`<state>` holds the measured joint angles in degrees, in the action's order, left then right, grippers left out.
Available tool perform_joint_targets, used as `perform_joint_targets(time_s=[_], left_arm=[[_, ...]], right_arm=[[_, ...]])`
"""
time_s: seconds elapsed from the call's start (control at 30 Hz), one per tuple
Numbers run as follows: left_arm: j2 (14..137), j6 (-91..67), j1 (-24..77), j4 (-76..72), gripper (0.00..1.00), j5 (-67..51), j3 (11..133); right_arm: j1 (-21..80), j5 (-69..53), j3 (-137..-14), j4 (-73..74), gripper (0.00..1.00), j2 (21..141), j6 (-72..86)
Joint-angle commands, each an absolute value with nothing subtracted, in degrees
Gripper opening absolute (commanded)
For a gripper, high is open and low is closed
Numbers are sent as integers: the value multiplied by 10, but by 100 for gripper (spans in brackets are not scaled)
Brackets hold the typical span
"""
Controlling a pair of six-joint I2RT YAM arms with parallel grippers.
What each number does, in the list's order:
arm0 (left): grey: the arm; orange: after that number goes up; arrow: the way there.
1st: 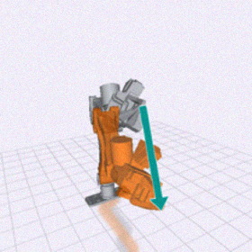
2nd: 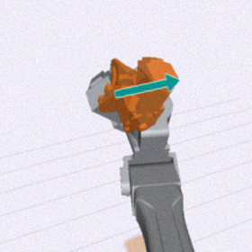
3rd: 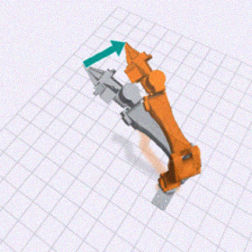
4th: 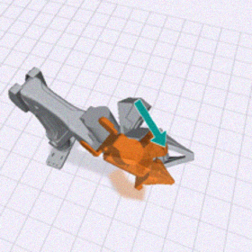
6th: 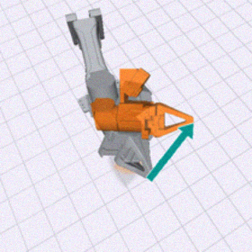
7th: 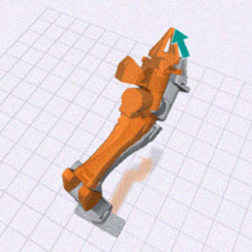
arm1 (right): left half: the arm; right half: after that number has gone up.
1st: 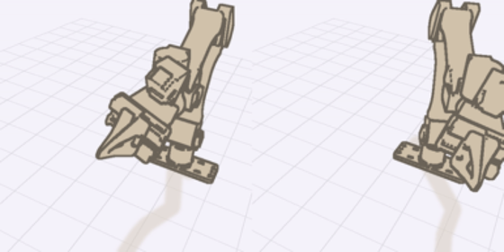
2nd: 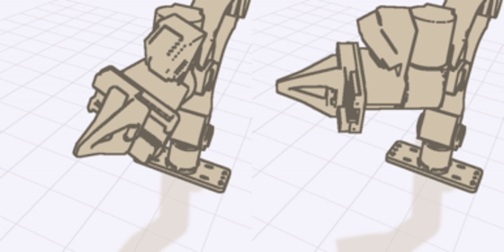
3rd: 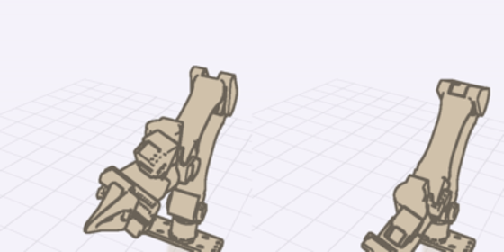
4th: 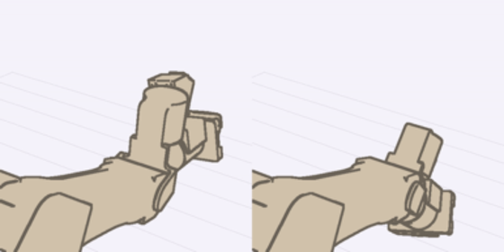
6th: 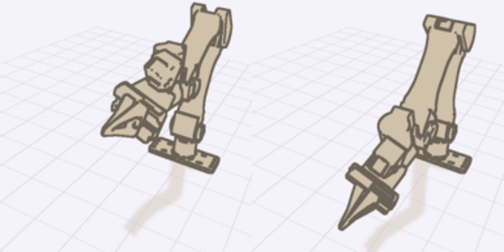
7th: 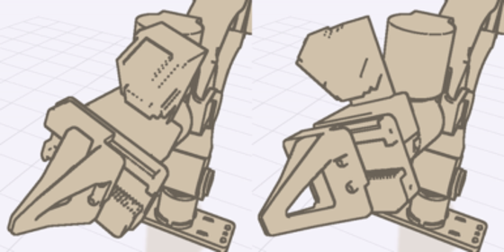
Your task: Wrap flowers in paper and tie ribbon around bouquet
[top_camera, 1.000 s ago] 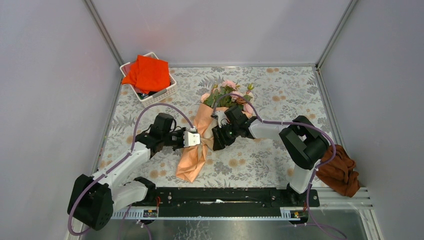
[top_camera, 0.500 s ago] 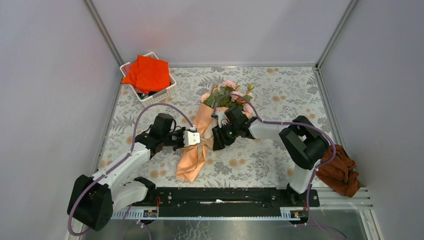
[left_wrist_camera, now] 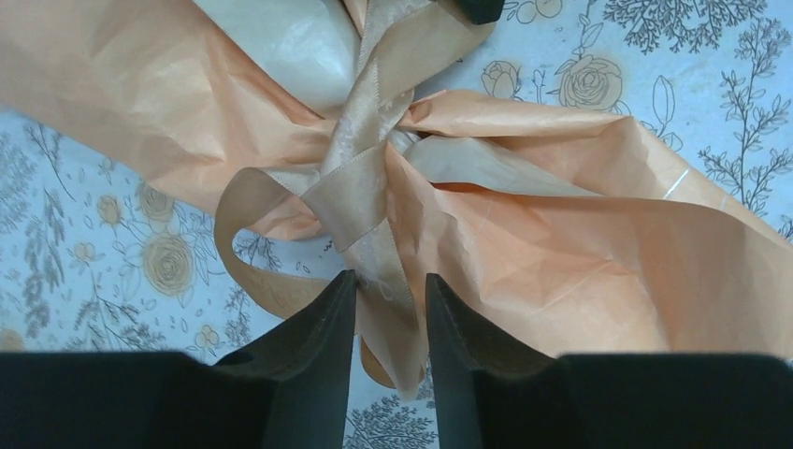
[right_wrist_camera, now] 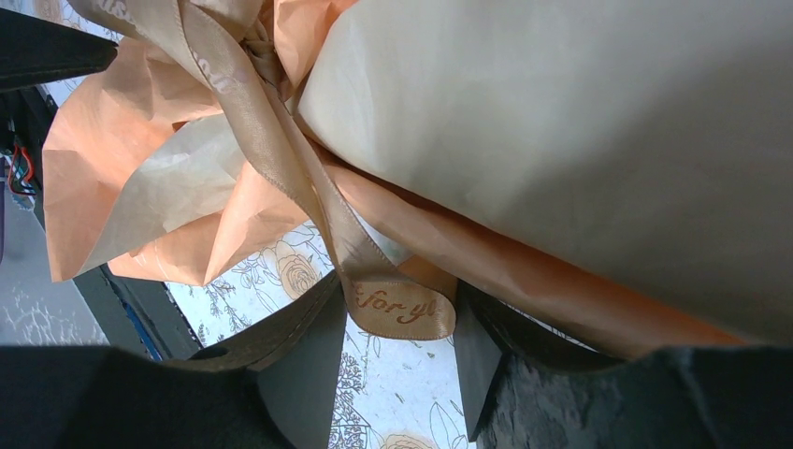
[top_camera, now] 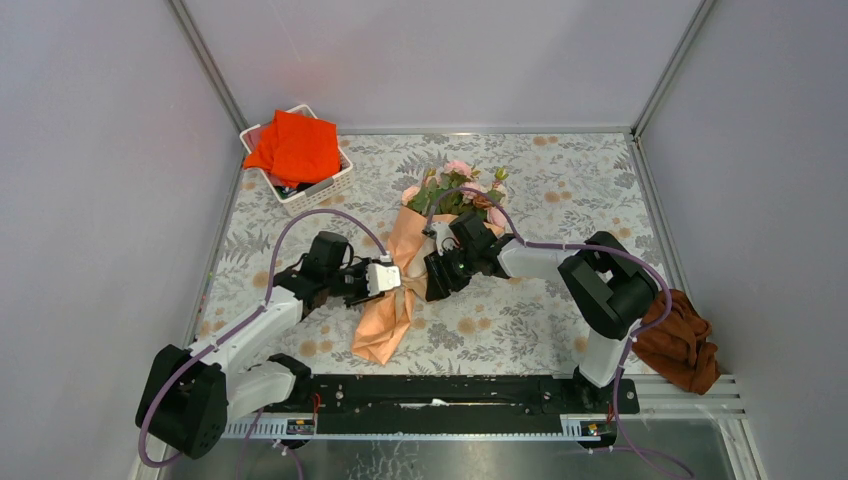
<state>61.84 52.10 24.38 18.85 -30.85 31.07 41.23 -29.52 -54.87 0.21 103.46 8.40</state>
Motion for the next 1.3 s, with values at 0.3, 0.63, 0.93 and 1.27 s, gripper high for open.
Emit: perform_joint_targets(time_s=[0.3,0.63,0.93,1.27], left_arm=[[623,484,242,161,31,-212,331],[630,528,209,224,28,-226,350],[625,539,208,264,0,-252,361],[594,521,207,335,0,-284,415]], right_arm=[[420,-283,-544,22,51,1027,75],[420,-288,-542,18,50,1031,71],[420,-287,-540,20,50,1030,70],[421,-299,-533,10,54,1027,76]])
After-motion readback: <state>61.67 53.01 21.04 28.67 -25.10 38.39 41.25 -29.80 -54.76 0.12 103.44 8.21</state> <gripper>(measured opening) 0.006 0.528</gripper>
